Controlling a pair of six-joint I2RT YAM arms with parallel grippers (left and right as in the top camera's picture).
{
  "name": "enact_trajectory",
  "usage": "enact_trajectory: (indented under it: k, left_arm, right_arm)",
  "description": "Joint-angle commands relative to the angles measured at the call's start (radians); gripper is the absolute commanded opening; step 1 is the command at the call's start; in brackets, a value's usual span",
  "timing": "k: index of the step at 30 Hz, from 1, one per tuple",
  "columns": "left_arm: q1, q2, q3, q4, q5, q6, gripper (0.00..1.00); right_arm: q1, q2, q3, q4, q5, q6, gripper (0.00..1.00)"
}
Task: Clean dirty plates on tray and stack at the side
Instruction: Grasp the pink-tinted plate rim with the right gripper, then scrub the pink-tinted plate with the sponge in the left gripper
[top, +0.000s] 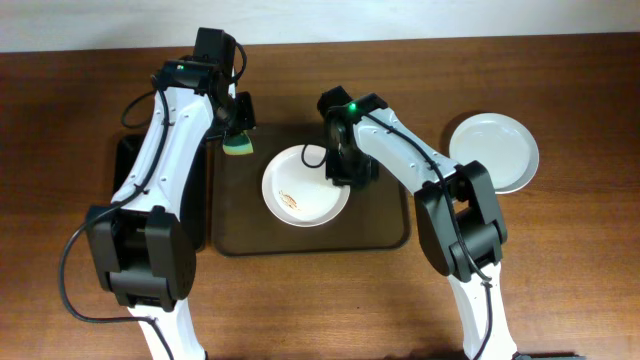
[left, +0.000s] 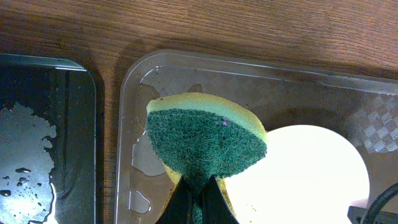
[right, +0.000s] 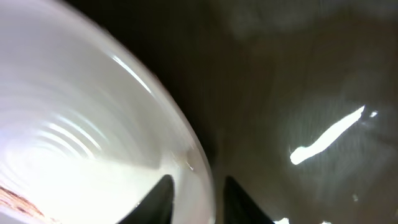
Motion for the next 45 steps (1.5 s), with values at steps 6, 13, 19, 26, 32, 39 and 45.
enact_trajectory:
  k: [6,13,19,26,32,39,45]
  left_arm:
    - [0.002,-0.001,0.007,-0.015,0.009,0.012,0.01]
    - [-0.016,0.000,-0.019,-0.019,0.056,0.012,0.01]
    - [-0.115,0.000,-0.358,0.288,0.059,0.017,0.01]
    - [-0.159,0.004,-0.503,0.553,-0.023,0.133,0.01]
    - [-0.157,0.040,-0.504,0.689,-0.339,0.011,0.01]
    - [-0.138,0.052,-0.503,0.337,0.091,0.137,0.01]
    - [0.011,0.052,-0.503,0.325,0.521,0.281,0.01]
  right_arm:
    - [-0.020,0.050,-0.005,0.158,0.037,-0.238,0.24]
    - [-0.008,0.062,-0.005,0.050,0.100,0.167,0.04]
    - [0.025,0.063,-0.005,0.091,0.063,0.189,0.04]
    - [0.078,0.063,-0.005,0.114,0.056,0.188,0.04]
    - [0.077,0.066,-0.006,0.114,0.072,0.185,0.04]
    - [0.071,0.068,-0.028,0.168,-0.009,0.132,0.04]
    - [-0.034,0.068,-0.196,0.350,-0.316,0.106,0.04]
